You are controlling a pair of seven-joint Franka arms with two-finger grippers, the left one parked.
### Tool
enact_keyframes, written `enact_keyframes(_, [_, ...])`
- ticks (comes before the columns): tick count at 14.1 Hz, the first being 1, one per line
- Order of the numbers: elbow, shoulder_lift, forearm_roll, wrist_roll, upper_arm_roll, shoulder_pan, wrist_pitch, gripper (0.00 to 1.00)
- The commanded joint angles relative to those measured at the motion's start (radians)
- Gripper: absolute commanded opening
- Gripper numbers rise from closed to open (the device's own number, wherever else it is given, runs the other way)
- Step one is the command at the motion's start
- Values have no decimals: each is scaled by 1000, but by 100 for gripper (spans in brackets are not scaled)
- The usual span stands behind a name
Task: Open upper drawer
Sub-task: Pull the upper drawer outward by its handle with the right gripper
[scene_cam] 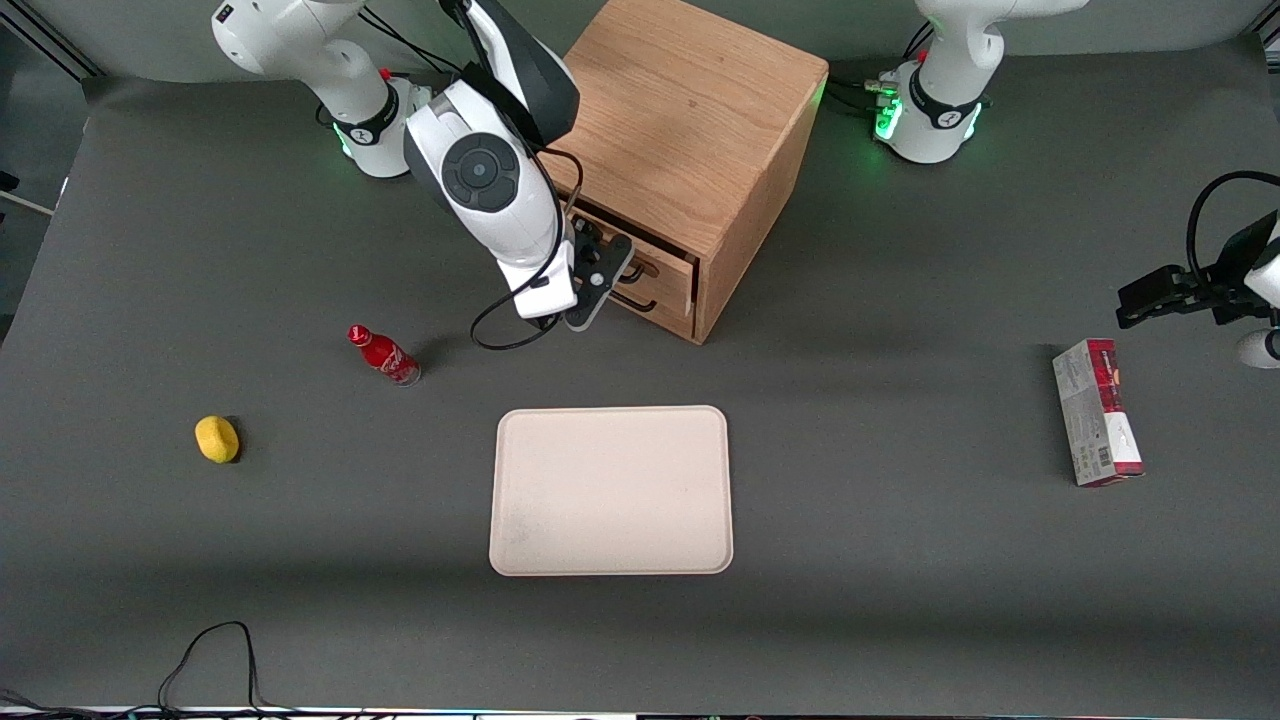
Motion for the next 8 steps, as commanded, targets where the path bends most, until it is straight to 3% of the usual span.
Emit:
enact_keyframes(1, [5, 9, 12, -29, -14, 2, 13, 100])
enact_keyframes(8, [77, 39, -5, -75, -37, -42, 4, 100])
